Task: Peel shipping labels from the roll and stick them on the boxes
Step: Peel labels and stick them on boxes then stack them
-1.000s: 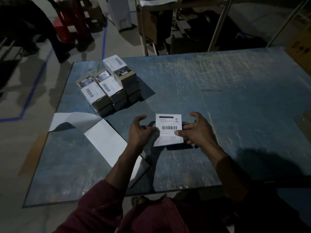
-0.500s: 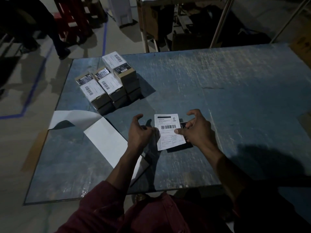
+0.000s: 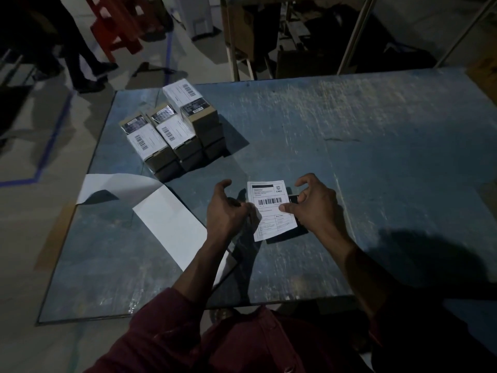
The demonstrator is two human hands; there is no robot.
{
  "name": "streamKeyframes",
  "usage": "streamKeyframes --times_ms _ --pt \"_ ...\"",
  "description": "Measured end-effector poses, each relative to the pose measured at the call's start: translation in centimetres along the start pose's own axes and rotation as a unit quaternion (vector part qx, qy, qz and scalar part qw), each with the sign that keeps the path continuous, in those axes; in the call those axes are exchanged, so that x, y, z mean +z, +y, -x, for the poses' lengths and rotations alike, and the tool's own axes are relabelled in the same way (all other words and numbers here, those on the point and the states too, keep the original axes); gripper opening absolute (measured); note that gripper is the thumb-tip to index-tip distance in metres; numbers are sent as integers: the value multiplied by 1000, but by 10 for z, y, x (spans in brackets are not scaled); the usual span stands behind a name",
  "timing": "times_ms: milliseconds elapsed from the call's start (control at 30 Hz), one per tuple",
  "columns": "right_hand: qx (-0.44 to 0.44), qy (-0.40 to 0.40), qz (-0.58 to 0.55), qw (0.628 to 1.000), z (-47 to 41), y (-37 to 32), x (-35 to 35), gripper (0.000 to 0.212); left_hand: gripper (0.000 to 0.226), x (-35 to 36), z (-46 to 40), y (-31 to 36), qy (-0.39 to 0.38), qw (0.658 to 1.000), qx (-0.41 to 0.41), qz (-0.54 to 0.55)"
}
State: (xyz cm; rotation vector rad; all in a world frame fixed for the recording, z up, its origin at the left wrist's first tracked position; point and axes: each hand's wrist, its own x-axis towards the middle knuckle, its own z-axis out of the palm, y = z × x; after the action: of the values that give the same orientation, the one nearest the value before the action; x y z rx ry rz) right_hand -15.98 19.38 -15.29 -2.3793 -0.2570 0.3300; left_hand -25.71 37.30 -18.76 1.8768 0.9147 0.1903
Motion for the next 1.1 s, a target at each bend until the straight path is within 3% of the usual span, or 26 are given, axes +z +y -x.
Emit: streamKeyframes --times_ms 567,633,733,867,1000,1100 --pt "6 6 1 1000 0 14 -1 58 61 -11 2 0 18 999 -1 -49" --pt "23 28 -8 999 -3 20 -5 55 48 -13 0 -4 20 999 -30 -26" --pt "45 43 -1 998 -15 30 -9 49 52 -14 -5 -3 -15 997 -69 12" --pt "87 -65 -22 994 -26 33 -5 62 42 -6 -3 6 -104 991 -76 25" --pt "99 -37 -122 987 -24 28 -8 32 50 -2 0 17 -78 985 -85 128" --pt "53 -10 -167 985 -22 20 -17 29 54 -7 -5 33 -78 973 -94 197"
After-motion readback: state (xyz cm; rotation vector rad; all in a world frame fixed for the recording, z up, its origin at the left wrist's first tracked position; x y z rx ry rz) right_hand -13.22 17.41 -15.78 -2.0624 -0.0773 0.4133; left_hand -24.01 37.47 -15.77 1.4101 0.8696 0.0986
